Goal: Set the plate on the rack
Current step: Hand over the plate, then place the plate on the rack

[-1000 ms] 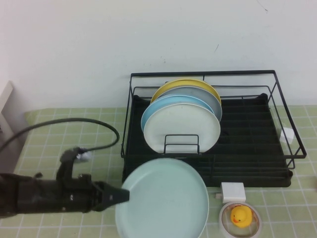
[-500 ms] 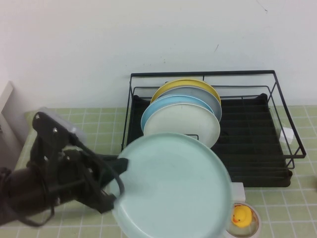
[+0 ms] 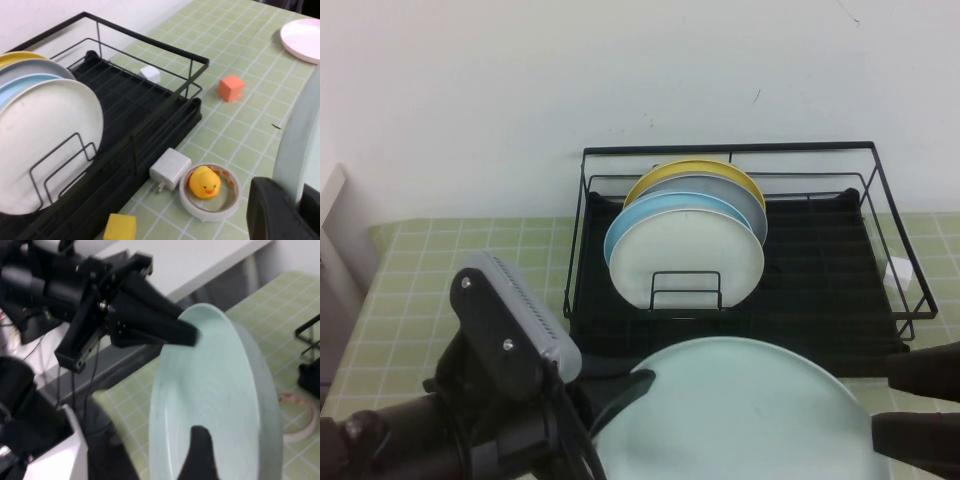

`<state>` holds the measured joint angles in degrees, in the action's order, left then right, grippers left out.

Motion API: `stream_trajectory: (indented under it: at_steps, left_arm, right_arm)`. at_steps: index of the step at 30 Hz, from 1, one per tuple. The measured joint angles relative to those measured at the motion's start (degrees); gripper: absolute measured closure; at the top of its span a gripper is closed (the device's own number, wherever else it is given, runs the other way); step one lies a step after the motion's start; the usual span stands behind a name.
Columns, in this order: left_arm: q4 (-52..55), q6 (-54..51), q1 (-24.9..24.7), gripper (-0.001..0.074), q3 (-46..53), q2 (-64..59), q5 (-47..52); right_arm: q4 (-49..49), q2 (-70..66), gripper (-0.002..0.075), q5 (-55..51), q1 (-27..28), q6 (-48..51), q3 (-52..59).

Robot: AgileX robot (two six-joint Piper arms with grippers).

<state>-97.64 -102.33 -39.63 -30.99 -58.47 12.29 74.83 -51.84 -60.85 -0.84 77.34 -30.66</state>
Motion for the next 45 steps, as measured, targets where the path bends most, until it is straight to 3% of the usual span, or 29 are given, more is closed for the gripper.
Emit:
stream_trajectory:
  at_steps: [5, 13, 15, 19, 21, 24, 30, 34, 39, 42, 45]
  left_arm:
    - [0.0, 0.0, -0.92, 0.0728, -0.97, 0.0, -0.48]
    - [-0.14, 0.0, -0.92, 0.0728, -4.52, 0.0, -0.83]
    - [-0.19, 0.0, -0.92, 0.0728, -4.95, 0.0, -0.71]
    - [-0.19, 0.0, -0.92, 0.0726, -5.06, 0.0, -0.85]
    - [-0.19, -0.02, -0.92, 0.0704, -5.06, 0.0, -0.85]
    - [-0.28, 0.3, -0.92, 0.0604, -5.1, 0.0, -0.37]
    - [-0.41, 0.88, -0.96, 0.0244, -5.19, 1.02, -1.45]
    - [-0.57, 3.04, -0.96, 0.0164, -5.19, 4.4, -6.35]
    - [-1.24, 9.26, -0.96, 0.0185, -5.19, 11.04, -16.68]
    - [-1.83, 13.2, -0.96, 0.0314, -4.07, 16.36, -22.33]
    - [-2.19, 14.24, -0.96, 0.052, -1.07, 21.64, -24.81]
  right_arm:
    - [-1.44, -3.87, 0.0218, -0.31, -1.75, 1.37, 0.0]
    - [-7.64, -6.46, 0.0256, 1.03, -9.15, 1.61, 0.0]
    - [-7.98, -6.89, 0.0319, 2.71, -9.77, 1.61, 0.0]
    - [-7.85, -7.39, 0.0553, 6.3, -10.11, 1.61, 0.0]
    - [-6.78, -7.52, 0.058, 9.54, -10.11, 1.21, 0.0]
    - [-4.38, -7.74, 0.061, 12.38, -10.11, 3.52, 0.0]
    - [-0.96, -7.81, 0.0608, 15.94, -10.2, 15.6, 0.0]
    - [0.73, -8.07, 0.0609, 25.51, -10.2, 21.84, -0.53]
    - [1.64, -12.11, 0.0609, 30.87, -10.2, 24.69, -7.36]
    - [1.43, -17.44, 0.0609, 27.77, -10.2, 25.9, -14.11]
    - [-0.63, -24.79, 0.0609, 23.62, -10.2, 26.12, -22.45]
